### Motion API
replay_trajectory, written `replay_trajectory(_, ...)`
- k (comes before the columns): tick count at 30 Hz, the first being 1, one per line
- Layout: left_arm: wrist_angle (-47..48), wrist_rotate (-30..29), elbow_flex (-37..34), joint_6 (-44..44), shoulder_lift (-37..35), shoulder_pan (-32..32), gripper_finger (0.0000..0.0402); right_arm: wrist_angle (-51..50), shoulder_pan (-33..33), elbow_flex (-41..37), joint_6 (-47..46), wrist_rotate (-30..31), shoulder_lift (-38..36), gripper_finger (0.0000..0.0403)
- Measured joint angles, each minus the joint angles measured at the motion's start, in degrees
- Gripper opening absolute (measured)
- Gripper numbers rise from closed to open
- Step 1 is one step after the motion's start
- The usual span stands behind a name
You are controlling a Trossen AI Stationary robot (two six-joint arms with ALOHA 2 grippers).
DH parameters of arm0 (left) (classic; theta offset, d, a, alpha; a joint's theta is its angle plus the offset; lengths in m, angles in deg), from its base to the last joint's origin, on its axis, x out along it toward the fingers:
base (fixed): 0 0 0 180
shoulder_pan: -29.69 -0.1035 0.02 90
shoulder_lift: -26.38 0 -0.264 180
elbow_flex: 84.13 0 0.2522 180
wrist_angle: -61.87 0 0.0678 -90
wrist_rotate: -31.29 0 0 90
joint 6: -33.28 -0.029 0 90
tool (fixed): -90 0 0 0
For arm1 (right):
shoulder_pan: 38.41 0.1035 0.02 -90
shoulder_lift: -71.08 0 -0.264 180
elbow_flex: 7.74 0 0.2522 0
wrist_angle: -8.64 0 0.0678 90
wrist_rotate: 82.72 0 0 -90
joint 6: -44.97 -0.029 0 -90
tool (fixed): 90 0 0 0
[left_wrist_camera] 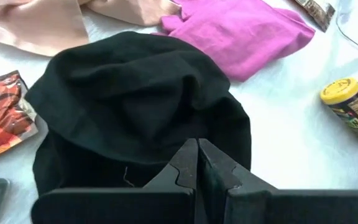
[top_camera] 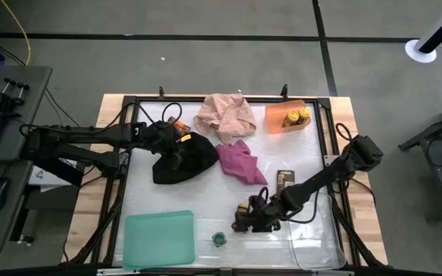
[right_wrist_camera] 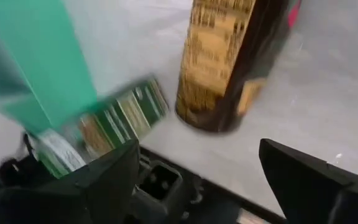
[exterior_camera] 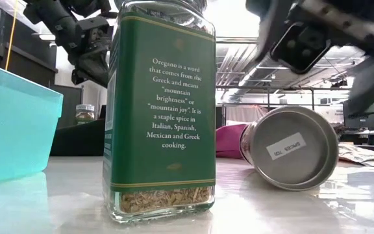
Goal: Sort spices by type
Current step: Put the yellow seasoning bottle into the orange bin
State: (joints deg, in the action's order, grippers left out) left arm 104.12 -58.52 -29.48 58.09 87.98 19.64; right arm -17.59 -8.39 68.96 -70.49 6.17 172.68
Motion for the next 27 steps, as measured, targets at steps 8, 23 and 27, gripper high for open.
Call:
replay_trajectory(8,0.0,1.2,0.0,-2.0,0.0,-0.1,0.0,-1.0,-2.3,0.0,-1.6,-1.1,0.4,0.0327)
replay_trajectory(23,-0.2,1.2,0.0,-2.0,0.0,-0.1,0.0,-1.8,-6.0,0.0,-1.7,-3.6,5.2,0.0327)
replay_trajectory(27,-1.9,1.2,0.0,-1.1,0.0,-0.1,0.0,-2.2,-6.2,0.0,-1.6,-3.6,5.7,0.0327)
